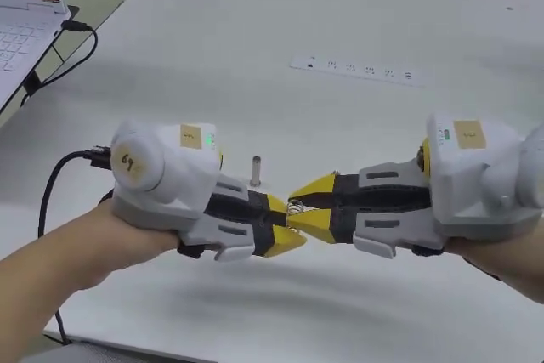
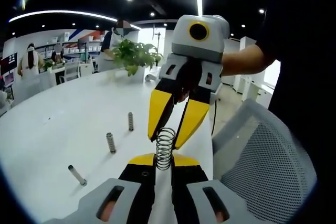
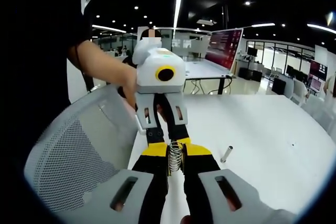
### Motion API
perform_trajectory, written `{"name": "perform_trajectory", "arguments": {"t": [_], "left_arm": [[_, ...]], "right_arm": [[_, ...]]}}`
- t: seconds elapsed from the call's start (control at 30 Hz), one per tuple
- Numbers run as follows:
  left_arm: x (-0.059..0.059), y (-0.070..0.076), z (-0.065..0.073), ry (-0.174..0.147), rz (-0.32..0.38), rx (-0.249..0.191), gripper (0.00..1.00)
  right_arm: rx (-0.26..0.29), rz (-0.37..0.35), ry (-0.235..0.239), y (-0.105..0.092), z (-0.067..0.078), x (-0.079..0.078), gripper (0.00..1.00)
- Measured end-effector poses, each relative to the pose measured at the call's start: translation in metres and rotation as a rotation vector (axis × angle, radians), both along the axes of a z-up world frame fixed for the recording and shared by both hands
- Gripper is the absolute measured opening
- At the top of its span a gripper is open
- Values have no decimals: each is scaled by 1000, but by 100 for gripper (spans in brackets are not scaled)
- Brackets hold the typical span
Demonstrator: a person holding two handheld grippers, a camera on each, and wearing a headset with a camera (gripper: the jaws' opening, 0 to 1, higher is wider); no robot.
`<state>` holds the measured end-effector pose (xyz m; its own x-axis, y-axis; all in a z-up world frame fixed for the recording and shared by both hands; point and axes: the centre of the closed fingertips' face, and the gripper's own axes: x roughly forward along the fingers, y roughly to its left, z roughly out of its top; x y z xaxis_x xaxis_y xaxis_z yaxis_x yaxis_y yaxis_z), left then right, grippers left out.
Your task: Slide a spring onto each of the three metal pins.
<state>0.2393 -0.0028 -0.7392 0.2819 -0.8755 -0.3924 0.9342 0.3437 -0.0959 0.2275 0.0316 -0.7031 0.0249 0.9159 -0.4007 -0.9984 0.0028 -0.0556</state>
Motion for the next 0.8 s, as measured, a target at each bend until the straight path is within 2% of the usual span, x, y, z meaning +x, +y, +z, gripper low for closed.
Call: {"name": "perform_trajectory", "arguments": {"t": [0.43, 0.63, 0.8], "left_arm": [[1, 1, -1, 9, 30, 1, 8], [4, 4, -3, 17, 55, 7, 17], [9, 13, -6, 23, 94, 18, 26]], "right_arm": [[-9, -3, -16, -1, 1, 4, 7], [-9, -13, -16, -3, 1, 7, 7], [-13, -24, -15, -5, -1, 10, 7]]}}
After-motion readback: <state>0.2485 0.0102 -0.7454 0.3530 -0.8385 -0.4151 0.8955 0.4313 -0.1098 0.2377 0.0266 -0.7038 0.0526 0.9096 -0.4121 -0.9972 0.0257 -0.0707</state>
